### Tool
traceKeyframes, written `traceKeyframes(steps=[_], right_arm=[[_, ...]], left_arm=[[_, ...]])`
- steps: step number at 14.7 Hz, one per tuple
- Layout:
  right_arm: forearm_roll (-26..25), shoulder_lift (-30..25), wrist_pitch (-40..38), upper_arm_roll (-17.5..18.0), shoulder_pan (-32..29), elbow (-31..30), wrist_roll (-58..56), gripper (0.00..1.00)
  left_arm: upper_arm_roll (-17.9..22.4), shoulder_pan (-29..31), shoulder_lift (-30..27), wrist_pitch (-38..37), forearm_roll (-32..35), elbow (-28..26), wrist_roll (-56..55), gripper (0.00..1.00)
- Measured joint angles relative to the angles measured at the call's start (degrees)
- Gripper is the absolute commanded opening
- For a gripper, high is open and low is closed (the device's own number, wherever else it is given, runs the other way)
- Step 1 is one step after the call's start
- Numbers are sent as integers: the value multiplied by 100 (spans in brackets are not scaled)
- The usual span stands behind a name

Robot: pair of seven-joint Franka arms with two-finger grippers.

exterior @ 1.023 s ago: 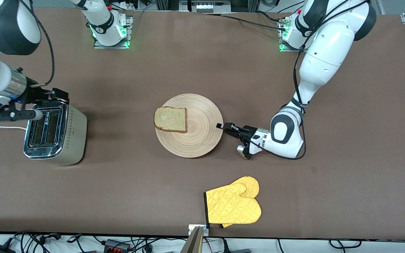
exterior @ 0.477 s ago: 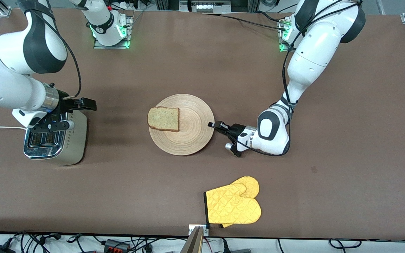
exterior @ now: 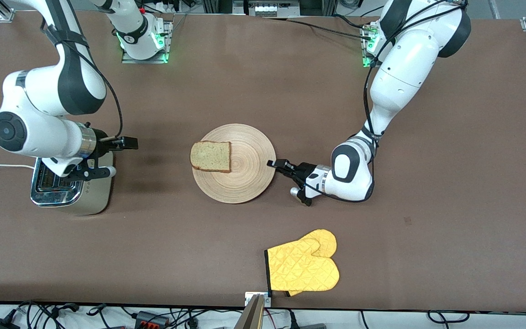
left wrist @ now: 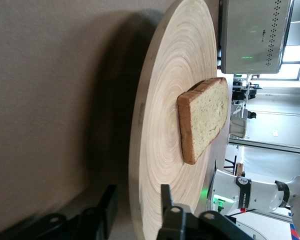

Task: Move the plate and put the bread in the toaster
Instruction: 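Lower the right gripper to the bread while the left gripper withdraws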

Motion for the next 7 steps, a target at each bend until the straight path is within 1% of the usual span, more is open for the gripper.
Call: traceKeyframes(steps=[2,3,5,7], right_arm=[[125,113,173,2,62,-91,0,100],[295,168,312,4,116,-165,0,100],[621,270,579,7,263,-330,2,100],[1013,441,723,7,358,-437,19,87]], left_arm=[[114,97,-3,-58,21,13,0,39],[172,233,-5,-263,105,31,2,39],[221,699,-27,-920,511,96,2,39],[235,1344,-142,-1749,1069,189,2,39]])
